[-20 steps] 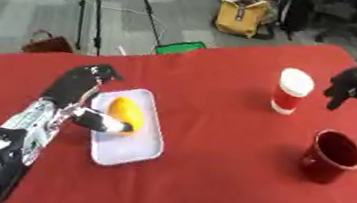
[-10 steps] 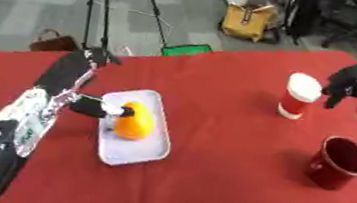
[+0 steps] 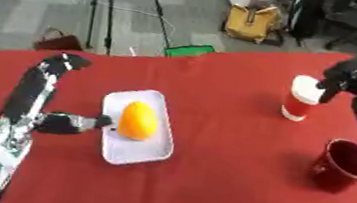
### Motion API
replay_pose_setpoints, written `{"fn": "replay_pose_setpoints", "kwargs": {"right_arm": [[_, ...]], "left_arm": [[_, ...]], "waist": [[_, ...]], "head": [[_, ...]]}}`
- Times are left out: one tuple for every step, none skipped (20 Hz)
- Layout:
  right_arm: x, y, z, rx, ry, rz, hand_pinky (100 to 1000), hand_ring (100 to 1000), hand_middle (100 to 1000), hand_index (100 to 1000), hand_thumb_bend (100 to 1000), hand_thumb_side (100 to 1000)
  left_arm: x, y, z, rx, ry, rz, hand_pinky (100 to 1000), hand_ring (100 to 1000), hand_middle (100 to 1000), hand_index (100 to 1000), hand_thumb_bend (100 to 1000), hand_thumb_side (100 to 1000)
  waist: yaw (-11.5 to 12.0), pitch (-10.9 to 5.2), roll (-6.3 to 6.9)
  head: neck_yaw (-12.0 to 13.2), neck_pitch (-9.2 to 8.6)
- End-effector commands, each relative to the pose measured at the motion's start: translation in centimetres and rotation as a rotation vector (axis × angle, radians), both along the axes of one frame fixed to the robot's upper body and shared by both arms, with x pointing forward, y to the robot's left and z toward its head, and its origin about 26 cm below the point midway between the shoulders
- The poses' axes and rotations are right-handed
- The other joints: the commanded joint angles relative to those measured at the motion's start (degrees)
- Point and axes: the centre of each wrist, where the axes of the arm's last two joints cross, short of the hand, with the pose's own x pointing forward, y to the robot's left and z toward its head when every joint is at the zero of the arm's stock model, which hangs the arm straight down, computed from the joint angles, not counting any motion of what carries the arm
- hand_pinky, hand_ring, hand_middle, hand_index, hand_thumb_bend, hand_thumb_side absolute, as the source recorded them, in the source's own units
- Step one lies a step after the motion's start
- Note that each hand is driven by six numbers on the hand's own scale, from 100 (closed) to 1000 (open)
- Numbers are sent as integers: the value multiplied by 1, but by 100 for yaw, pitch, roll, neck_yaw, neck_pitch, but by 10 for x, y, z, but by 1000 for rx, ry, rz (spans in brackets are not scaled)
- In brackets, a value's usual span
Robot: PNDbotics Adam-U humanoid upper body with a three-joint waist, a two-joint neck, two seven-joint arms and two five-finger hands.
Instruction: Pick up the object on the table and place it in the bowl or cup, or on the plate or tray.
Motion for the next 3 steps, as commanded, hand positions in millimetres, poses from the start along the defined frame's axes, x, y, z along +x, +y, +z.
{"fn": "replay_pose_setpoints", "kwargs": {"right_arm": [[-1, -2, 9, -12, -25, -8, 515, 653, 682, 809, 241, 526], [-1, -2, 8, -14, -24, -7, 515, 653, 682, 809, 241, 526], [-1, -2, 8, -16, -23, -5, 515, 653, 682, 809, 243, 525]], "left_arm": [[-16, 8, 13, -67, -108, -55, 744, 673, 693, 790, 979, 675], [-22, 9, 11, -81, -104, -62, 744, 673, 693, 790, 979, 675], [-29, 10, 9, -92, -96, -68, 744, 670, 690, 789, 978, 675]], "waist": [[0, -89, -26], [3, -93, -28], [-1, -101, -29]], "head": [[-10, -6], [-15, 2], [-12, 8]]}}
